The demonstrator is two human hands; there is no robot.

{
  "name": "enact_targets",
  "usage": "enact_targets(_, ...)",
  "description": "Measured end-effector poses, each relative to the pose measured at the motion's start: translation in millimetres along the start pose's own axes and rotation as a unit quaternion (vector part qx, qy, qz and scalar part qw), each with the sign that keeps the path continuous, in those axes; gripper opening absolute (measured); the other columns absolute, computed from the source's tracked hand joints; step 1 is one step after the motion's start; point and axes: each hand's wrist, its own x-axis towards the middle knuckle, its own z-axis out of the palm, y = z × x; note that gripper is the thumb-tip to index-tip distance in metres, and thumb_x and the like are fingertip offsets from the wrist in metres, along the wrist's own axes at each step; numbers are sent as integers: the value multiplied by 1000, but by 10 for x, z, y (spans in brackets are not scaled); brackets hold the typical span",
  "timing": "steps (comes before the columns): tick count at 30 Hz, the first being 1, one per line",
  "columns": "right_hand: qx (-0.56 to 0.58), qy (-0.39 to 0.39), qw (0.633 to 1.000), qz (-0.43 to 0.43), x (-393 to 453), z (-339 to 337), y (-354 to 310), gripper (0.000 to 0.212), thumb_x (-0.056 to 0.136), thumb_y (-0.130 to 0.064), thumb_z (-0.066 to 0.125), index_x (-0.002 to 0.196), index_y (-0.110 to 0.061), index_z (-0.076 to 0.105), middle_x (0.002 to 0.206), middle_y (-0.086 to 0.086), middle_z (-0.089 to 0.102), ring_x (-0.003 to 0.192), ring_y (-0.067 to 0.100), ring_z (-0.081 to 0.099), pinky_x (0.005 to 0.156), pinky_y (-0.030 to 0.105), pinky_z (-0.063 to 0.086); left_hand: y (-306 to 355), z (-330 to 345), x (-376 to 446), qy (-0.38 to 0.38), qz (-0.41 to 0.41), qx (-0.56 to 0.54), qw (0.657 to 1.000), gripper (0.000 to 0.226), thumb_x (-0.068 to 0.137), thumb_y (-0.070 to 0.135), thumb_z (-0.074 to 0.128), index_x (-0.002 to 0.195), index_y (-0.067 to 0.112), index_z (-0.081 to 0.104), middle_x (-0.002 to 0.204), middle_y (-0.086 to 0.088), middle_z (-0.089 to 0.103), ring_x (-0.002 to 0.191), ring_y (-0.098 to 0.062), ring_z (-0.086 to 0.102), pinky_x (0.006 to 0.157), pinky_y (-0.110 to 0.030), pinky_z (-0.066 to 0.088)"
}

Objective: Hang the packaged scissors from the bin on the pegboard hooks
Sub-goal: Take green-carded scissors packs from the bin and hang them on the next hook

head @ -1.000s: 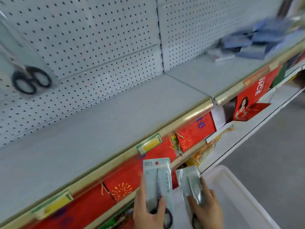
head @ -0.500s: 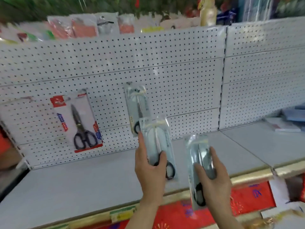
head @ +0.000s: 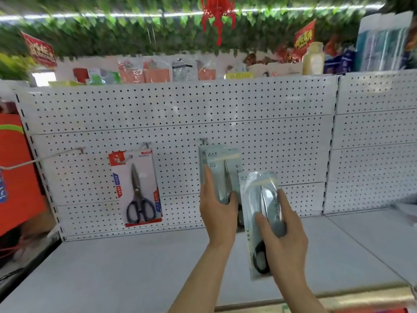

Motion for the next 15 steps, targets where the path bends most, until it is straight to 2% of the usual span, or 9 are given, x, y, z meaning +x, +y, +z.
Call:
enact_targets(3,0,-8,1000,-2,44,48,-15,66,86,-28,67,142,-45,38,102,-22,54,93,-18,49,73,11,39,-44,-19,-4,7,9,0,1000,90,83,18,75,150,46,21,138,9,52,123,-6,50,92,-7,44)
enact_targets(6,1,-12,1000,-7,84,99,-13,66,86,-26,68,142,-45,38,101,-27,52,94,-21,48,73,6,38,-78,2,53,11,8,0,1000,89,84,18,75,151,42,23,134,12,52,118,-1,50,86,0,40)
enact_targets(9,1,-17,1000,-12,121,162,-28,66,86,-24,68,142,-44,39,101,-26,52,92,-21,49,71,0,38,-176,25,115,-1,7,3,1000,90,83,20,75,150,45,21,121,11,55,109,-5,57,88,-19,50)
enact_targets(10,2,-19,1000,-14,138,190,-33,66,86,-23,68,142,-43,39,101,-26,53,92,-21,49,72,-1,38,-213,29,130,-5,2,2,1000,90,83,18,75,151,44,21,117,10,55,104,-4,58,85,-20,51)
enact_targets(13,-4,-27,999,-22,186,293,-49,67,86,-26,68,141,-46,38,101,-22,54,93,-17,51,71,9,42,-283,10,174,-16,-1,17,1000,87,85,14,71,151,41,21,117,8,51,96,5,54,74,-3,44)
enact_targets(15,-9,-30,999,-27,222,376,-46,67,85,-29,68,142,-47,37,102,-19,55,95,-11,53,73,14,42,-304,-27,200,-30,4,15,999,81,88,15,66,152,40,22,122,8,46,99,6,53,73,0,41)
